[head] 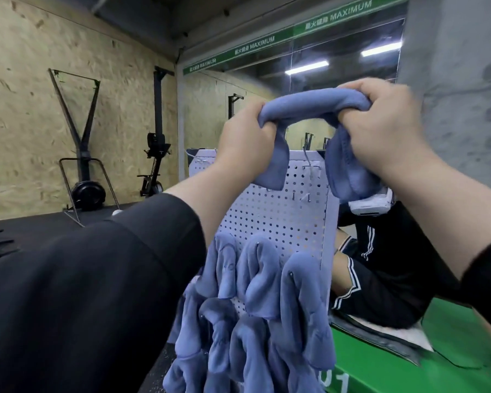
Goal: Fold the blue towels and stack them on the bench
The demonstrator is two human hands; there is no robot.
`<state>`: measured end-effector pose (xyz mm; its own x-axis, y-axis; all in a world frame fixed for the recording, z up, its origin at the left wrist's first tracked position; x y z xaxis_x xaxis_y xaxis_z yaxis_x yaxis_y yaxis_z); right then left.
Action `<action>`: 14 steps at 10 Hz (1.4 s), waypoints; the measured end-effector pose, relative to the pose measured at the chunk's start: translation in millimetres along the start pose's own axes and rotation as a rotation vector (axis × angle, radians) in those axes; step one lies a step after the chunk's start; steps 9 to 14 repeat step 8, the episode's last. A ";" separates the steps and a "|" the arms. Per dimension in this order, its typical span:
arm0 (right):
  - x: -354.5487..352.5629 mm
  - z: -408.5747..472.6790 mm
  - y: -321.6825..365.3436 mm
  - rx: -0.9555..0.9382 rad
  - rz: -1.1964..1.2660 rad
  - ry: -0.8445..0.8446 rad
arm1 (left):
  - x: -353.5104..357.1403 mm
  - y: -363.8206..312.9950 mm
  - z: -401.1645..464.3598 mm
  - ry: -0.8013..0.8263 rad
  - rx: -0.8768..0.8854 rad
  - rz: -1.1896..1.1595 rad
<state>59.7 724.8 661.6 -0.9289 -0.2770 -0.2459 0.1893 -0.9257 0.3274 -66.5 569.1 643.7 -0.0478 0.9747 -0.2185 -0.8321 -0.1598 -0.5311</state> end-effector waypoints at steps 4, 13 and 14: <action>64.5 -86.8 -57.3 0.138 0.016 0.254 | 66.2 68.4 -81.4 0.167 -0.217 -0.190; 58.3 -125.7 -38.7 0.152 0.078 0.205 | 49.3 87.4 -126.8 0.266 -0.241 -0.280; 58.3 -125.7 -38.7 0.152 0.078 0.205 | 49.3 87.4 -126.8 0.266 -0.241 -0.280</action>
Point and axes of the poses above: each hand's wrist, its own z-axis towards the middle knuckle, its own x-axis out of the palm, y = z × x, the point moved 6 cm from there along z, towards the middle knuckle, and after that the axes turned 6 degrees about -z, right-handed, at the moved point
